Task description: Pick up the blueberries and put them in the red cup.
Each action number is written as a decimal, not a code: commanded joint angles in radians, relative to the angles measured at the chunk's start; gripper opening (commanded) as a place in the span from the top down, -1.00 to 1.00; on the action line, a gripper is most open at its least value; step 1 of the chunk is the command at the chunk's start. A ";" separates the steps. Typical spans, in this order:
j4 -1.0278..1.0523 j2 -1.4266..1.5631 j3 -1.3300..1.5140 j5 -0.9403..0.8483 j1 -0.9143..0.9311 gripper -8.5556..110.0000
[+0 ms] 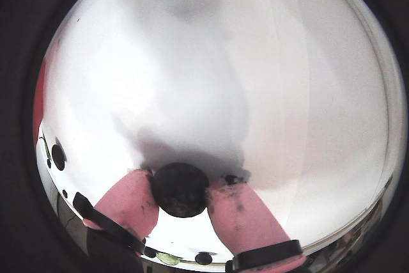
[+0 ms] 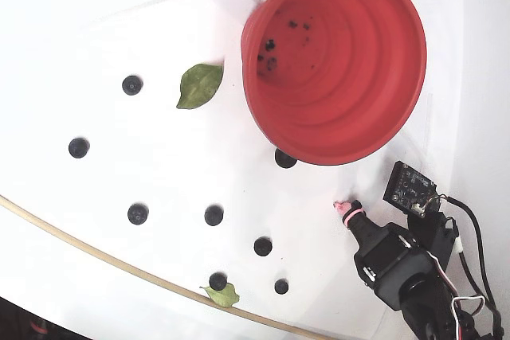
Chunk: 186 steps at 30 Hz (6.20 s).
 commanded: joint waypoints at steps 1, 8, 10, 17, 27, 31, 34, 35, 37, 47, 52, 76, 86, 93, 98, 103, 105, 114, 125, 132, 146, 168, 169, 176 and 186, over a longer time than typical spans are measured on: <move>0.017 0.097 -0.015 0.003 -0.021 0.64; 0.067 0.160 -0.015 0.009 -0.034 0.64; 0.077 0.173 -0.015 0.009 -0.035 0.65; 0.129 0.233 -0.014 0.006 -0.048 0.65; 0.199 0.331 0.002 0.012 -0.081 0.65; 0.227 0.370 0.005 0.015 -0.095 0.65; 0.252 0.400 0.005 0.018 -0.109 0.64; 0.261 0.411 0.005 0.018 -0.114 0.64; 0.276 0.430 0.003 0.021 -0.123 0.64; 0.347 0.517 -0.002 0.038 -0.175 0.64; 0.377 0.551 -0.008 0.046 -0.204 0.64; 0.489 0.707 0.008 0.078 -0.385 0.63; 0.488 0.724 0.011 0.044 -0.466 0.63; 0.460 0.716 0.048 0.026 -0.511 0.63; 0.426 0.698 0.064 0.023 -0.537 0.63; 0.394 0.663 0.054 0.026 -0.549 0.63; 0.377 0.649 0.052 0.025 -0.557 0.63; 0.345 0.612 0.048 0.026 -0.581 0.60; 0.330 0.624 0.058 0.040 -0.578 0.53; 0.364 0.657 0.049 0.031 -0.549 0.54; 0.463 0.738 0.040 0.012 -0.491 0.57; 0.726 0.838 0.052 -0.021 -0.371 0.58; 0.730 0.838 0.054 -0.025 -0.365 0.58; 0.767 0.834 0.063 -0.038 -0.328 0.58; 0.804 0.828 0.083 -0.060 -0.281 0.58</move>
